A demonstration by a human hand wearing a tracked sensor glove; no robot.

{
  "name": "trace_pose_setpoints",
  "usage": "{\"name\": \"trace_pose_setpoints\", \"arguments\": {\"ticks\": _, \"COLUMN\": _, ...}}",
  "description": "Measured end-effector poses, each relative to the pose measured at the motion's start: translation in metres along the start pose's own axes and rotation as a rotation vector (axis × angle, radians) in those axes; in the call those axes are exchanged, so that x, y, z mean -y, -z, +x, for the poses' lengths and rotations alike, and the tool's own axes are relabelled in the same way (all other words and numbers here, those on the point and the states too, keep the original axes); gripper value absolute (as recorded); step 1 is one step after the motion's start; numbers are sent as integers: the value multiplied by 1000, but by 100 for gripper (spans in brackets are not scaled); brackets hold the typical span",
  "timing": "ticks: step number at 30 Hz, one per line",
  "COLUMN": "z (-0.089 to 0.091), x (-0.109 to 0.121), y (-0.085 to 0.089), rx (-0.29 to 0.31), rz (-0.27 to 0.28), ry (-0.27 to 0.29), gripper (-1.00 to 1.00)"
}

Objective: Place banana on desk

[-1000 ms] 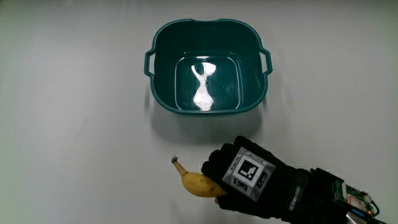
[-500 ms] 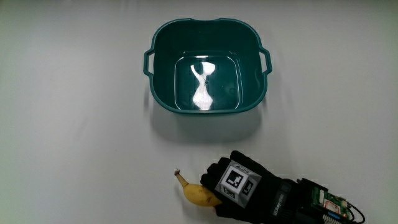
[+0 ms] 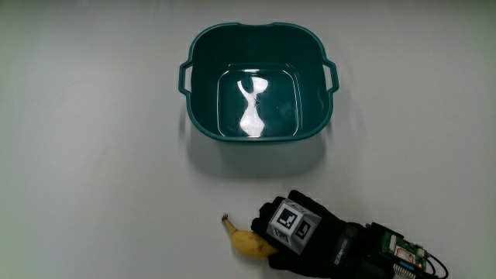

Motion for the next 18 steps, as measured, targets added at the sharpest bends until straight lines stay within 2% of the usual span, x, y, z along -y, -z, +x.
{"name": "trace_pose_setpoints", "arguments": {"ticks": 3, "z": -1, "x": -2, "y": 0, "rx": 20, "rz": -18, "ry": 31, "gripper": 0}}
{"name": "trace_pose_setpoints", "arguments": {"ticks": 5, "z": -2, "x": -3, "y": 1, "rx": 8, "rz": -27, "ry": 27, "gripper": 0}}
{"name": "trace_pose_setpoints", "arguments": {"ticks": 8, "z": -1, "x": -3, "y": 1, "rx": 13, "rz": -31, "ry": 45, "gripper": -12}}
{"name": "trace_pose_setpoints", "arguments": {"ticks": 14, "z": -1, "x": -4, "y": 4, "rx": 19, "rz": -47, "ry": 34, "gripper": -37}}
{"name": "trace_pose_setpoints", "arguments": {"ticks": 18, "z": 1, "x": -4, "y": 6, "rx": 32, "rz": -38, "ry": 34, "gripper": -54}}
